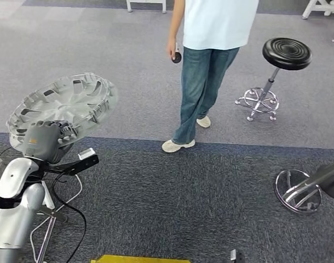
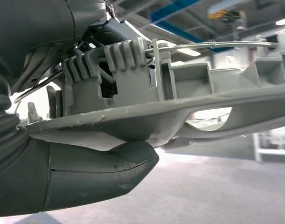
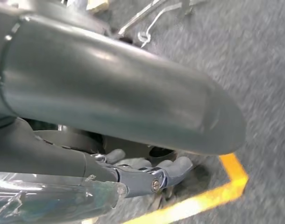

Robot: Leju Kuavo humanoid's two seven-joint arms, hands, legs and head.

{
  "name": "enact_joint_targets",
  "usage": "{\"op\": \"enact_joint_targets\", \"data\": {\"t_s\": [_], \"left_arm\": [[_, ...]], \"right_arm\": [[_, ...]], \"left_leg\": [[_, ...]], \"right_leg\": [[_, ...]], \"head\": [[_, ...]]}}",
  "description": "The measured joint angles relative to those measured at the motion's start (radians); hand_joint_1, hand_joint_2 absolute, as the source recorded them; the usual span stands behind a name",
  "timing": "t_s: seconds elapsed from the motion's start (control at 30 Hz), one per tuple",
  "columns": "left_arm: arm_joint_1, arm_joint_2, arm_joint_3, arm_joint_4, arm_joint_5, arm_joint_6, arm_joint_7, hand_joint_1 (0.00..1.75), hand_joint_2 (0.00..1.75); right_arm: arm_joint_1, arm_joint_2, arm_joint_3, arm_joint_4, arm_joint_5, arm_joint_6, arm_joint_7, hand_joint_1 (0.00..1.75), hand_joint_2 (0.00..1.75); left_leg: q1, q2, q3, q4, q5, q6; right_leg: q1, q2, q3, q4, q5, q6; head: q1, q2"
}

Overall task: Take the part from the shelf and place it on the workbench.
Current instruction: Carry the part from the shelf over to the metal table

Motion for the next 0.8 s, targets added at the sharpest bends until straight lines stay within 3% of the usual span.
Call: {"op": "enact_joint_targets", "data": {"t_s": [0.07,0.1,0.13,0.17,0.2,0.27,0.33,0.4,0.43,0.5,0.53,0.57,0.63,0.67,0.7,0.77,0.8], "left_arm": [[-0.016,0.003,0.01,-0.003,0.012,-0.004,-0.002,1.75,1.75],[-0.025,0.005,0.014,-0.005,0.018,-0.008,-0.004,1.75,1.75],[-0.033,0.007,0.019,-0.006,0.023,-0.013,-0.006,1.75,1.75],[-0.04,0.01,0.023,-0.007,0.027,-0.017,-0.007,1.75,1.75],[-0.045,0.012,0.027,-0.008,0.029,-0.019,-0.008,1.75,1.75],[-0.053,0.015,0.034,-0.011,0.03,-0.021,-0.008,1.75,1.75],[-0.061,0.018,0.039,-0.014,0.031,-0.021,-0.008,1.75,1.75],[-0.065,0.024,0.043,-0.016,0.031,-0.022,-0.008,1.75,1.75],[-0.064,0.027,0.045,-0.016,0.032,-0.022,-0.008,1.75,1.75],[-0.066,0.031,0.046,-0.016,0.033,-0.024,-0.01,1.75,1.75],[-0.067,0.032,0.046,-0.016,0.034,-0.025,-0.01,1.75,1.75],[-0.069,0.032,0.046,-0.016,0.034,-0.026,-0.011,1.75,1.75],[-0.07,0.031,0.046,-0.016,0.034,-0.029,-0.012,1.75,1.75],[-0.07,0.031,0.046,-0.015,0.034,-0.031,-0.013,1.75,1.75],[-0.07,0.03,0.046,-0.015,0.033,-0.033,-0.014,1.75,1.75],[-0.071,0.029,0.044,-0.015,0.026,-0.037,-0.015,1.75,1.75],[-0.073,0.027,0.042,-0.015,0.021,-0.038,-0.016,1.75,1.75]], "right_arm": [[-0.005,0.0,0.001,0.0,0.0,0.003,0.002,0.0,0.0],[-0.005,0.0,0.002,0.0,0.0,0.003,0.003,0.0,0.0],[-0.005,-0.001,0.002,0.0,0.0,0.003,0.004,0.0,0.0],[-0.004,-0.001,0.002,0.0,0.0,0.003,0.005,0.0,0.0],[-0.003,-0.001,0.002,0.0,0.0,0.003,0.006,0.0,0.0],[-0.002,0.0,0.002,0.001,0.0,0.004,0.009,0.0,0.0],[-0.001,0.001,0.003,0.002,0.0,0.006,0.011,0.0,0.0],[-0.001,0.002,0.004,0.002,0.0,0.006,0.012,0.0,0.0],[-0.001,0.002,0.005,0.002,0.0,0.006,0.012,0.0,0.0],[-0.001,0.003,0.008,0.002,0.0,0.008,0.011,0.0,0.0],[-0.001,0.003,0.009,0.002,0.0,0.009,0.011,0.0,0.0],[0.001,0.003,0.01,0.002,0.0,0.009,0.011,0.0,0.0],[0.003,0.002,0.013,0.002,0.0,0.01,0.011,0.0,0.0],[0.002,0.001,0.014,0.002,0.0,0.01,0.011,0.0,0.0],[0.002,0.001,0.016,0.002,0.0,0.011,0.011,0.0,0.0],[0.0,0.001,0.018,0.001,0.0,0.012,0.012,0.0,0.0],[0.0,0.001,0.018,0.001,0.0,0.013,0.012,0.0,0.0]], "left_leg": [[0.001,-0.023,0.0,0.0,0.0,0.007],[0.0,-0.038,0.0,0.0,0.0,0.008],[0.0,-0.054,0.001,0.0,-0.001,0.009],[0.001,-0.07,0.002,0.001,-0.001,0.008],[0.002,-0.085,0.004,0.001,-0.001,0.007],[0.003,-0.112,0.004,0.004,-0.002,0.0],[0.006,-0.137,-0.005,0.006,0.003,-0.012],[0.011,-0.162,-0.013,0.001,0.012,-0.025],[0.011,-0.155,-0.017,0.003,0.009,-0.03],[0.005,-0.103,-0.043,0.052,-0.023,-0.036],[0.002,-0.066,-0.069,0.107,-0.053,-0.038],[0.001,-0.043,-0.101,0.175,-0.084,-0.039],[0.001,-0.027,-0.147,0.274,-0.113,-0.042],[0.001,-0.024,-0.146,0.274,-0.101,-0.042],[0.001,-0.018,-0.125,0.235,-0.073,-0.041],[-0.006,0.024,-0.05,0.098,-0.013,-0.038],[-0.01,0.045,-0.022,0.044,0.001,-0.033]], "right_leg": [[-0.002,0.037,-0.065,0.138,-0.06,0.004],[-0.002,0.043,-0.095,0.197,-0.077,0.004],[-0.002,0.046,-0.112,0.223,-0.076,0.003],[-0.002,0.05,-0.111,0.209,-0.055,0.001],[-0.004,0.058,-0.091,0.156,-0.018,0.0],[-0.012,0.102,-0.032,0.017,0.048,0.001],[-0.018,0.134,0.002,-0.053,0.065,0.0],[-0.014,0.121,0.008,-0.06,0.063,-0.01],[-0.013,0.109,0.009,-0.064,0.065,-0.017],[-0.014,0.084,0.012,-0.073,0.071,-0.032],[-0.013,0.071,0.013,-0.075,0.071,-0.037],[-0.011,0.058,0.013,-0.075,0.071,-0.04],[-0.008,0.03,0.014,-0.075,0.068,-0.043],[-0.008,0.017,0.014,-0.075,0.067,-0.043],[-0.008,0.004,0.016,-0.075,0.066,-0.043],[-0.003,-0.016,0.02,-0.074,0.06,-0.038],[0.0,-0.025,0.021,-0.073,0.057,-0.034]], "head": [[0.003,0.0],[0.004,0.0],[0.004,0.0],[0.005,0.0],[0.005,0.0],[0.005,0.0],[0.004,0.0],[0.004,0.0],[0.004,0.0],[-0.001,0.0],[-0.004,0.0],[-0.006,0.0],[-0.006,0.0],[-0.006,0.0],[-0.006,0.0],[-0.007,0.0],[-0.007,0.0]]}}
